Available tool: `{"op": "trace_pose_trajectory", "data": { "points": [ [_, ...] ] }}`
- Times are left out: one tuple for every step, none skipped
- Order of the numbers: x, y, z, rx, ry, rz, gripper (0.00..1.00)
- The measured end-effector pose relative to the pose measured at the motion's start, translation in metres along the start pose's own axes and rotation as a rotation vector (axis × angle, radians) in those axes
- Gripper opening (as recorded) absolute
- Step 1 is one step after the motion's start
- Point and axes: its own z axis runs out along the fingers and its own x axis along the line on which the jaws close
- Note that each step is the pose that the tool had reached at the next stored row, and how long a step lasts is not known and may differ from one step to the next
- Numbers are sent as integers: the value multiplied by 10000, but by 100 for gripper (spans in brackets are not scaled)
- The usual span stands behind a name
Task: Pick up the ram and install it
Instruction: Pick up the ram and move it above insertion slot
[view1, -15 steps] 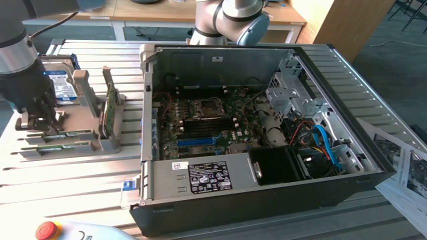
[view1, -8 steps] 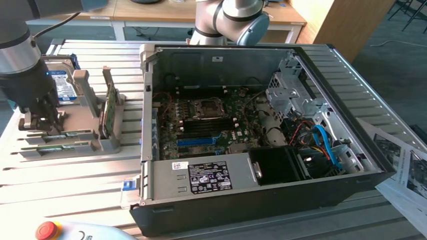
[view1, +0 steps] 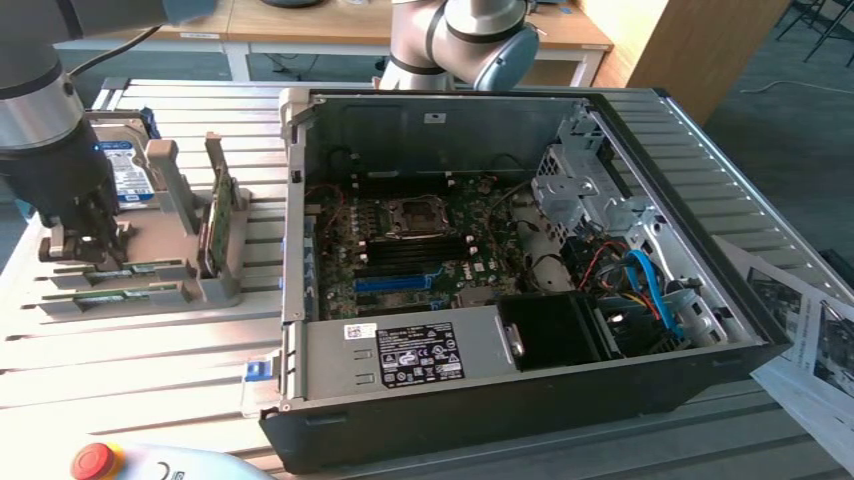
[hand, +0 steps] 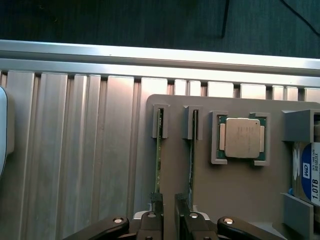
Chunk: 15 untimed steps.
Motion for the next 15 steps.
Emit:
{"op": "trace_pose_trajectory", "data": {
  "points": [
    [1,0,11,0,0,0,24],
    [1,-1,24,1,0,0,24],
    [2,-2,36,0,0,0,24],
    [2,-2,49,0,0,0,24],
    [2,-3,61,0,0,0,24],
    [2,-4,73,0,0,0,24],
    [2,-4,84,0,1,0,24],
    [2,-5,96,0,0,0,24],
    [2,-5,106,0,0,-1,24],
    [3,-6,115,0,1,-1,24],
    [3,-6,123,1,0,0,24],
    [3,-6,130,-1,1,0,24],
    [3,-7,138,0,0,-1,24],
    [3,-7,142,-1,1,-1,24],
    [3,-7,142,-2,2,0,24]
  ]
}}
